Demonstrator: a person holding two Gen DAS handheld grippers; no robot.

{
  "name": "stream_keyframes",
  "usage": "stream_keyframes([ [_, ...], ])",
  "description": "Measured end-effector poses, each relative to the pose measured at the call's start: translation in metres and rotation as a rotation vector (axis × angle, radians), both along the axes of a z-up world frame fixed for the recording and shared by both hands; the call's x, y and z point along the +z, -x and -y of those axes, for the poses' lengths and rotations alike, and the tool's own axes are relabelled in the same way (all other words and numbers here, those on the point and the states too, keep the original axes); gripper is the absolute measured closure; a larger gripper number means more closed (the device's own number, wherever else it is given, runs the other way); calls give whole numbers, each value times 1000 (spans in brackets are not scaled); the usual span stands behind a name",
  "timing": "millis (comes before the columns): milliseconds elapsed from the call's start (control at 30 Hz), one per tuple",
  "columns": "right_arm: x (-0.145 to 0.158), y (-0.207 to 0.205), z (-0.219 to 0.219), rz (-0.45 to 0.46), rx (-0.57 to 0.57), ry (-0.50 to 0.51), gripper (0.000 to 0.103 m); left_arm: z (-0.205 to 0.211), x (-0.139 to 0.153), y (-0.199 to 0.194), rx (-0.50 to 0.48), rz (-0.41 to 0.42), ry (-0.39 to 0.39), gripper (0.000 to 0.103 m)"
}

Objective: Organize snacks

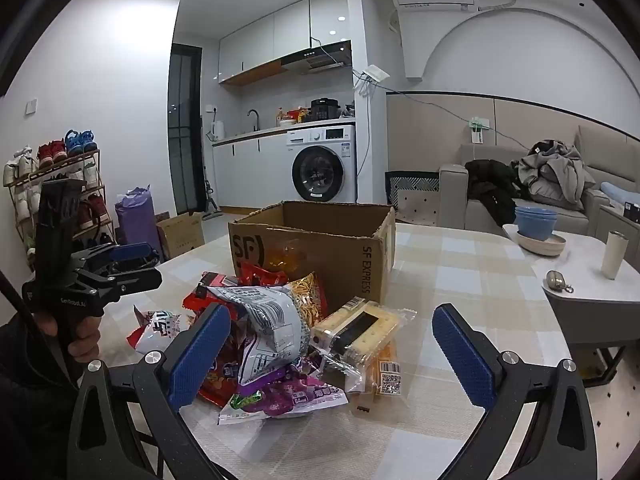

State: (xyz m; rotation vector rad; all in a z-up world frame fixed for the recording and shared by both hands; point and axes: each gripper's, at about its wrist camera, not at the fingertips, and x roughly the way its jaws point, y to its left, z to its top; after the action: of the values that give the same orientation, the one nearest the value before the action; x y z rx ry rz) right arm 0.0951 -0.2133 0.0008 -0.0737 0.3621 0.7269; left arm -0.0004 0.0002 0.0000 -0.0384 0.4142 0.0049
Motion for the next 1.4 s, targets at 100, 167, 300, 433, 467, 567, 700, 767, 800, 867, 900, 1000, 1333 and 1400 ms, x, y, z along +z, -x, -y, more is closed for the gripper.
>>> stream_keyframes([
  [100,0,2,1,3,-3,1,0,0,0,0,1,-4,2,1],
  [167,0,0,0,-11,-3,10,0,1,0,1,2,-2,-1,1],
  [300,0,0,0,-13,-1,9,0,0,0,-1,-1,-12,4,1],
  [433,0,-1,0,-14,-1,10,0,0,0,0,1,-10,4,1],
  [467,0,0,0,-15,-1,10,0,0,0,0,2,-11,5,1],
  [567,3,2,2,-17,-2,9,0,0,0,0,0,-11,2,1],
  [700,3,1,2,-20,-1,10,0,0,0,0,-1,-12,2,1],
  [767,3,1,2,-20,-1,9,0,0,0,0,-1,-13,3,1],
  [800,1,-2,3,-22,-1,8,0,0,0,0,0,-13,3,1],
  [867,1,-2,3,-22,-4,9,0,0,0,0,-1,-13,3,1],
  [900,0,-2,3,-22,-5,9,0,0,0,0,-1,-13,3,1],
  [1000,0,-2,4,-23,-5,9,0,0,0,-1,-1,-13,3,1],
  [1333,1,-2,3,-25,-5,9,0,0,0,-1,-1,-14,3,1],
  [1400,0,-3,4,-25,-4,9,0,0,0,-1,-1,-14,3,1],
])
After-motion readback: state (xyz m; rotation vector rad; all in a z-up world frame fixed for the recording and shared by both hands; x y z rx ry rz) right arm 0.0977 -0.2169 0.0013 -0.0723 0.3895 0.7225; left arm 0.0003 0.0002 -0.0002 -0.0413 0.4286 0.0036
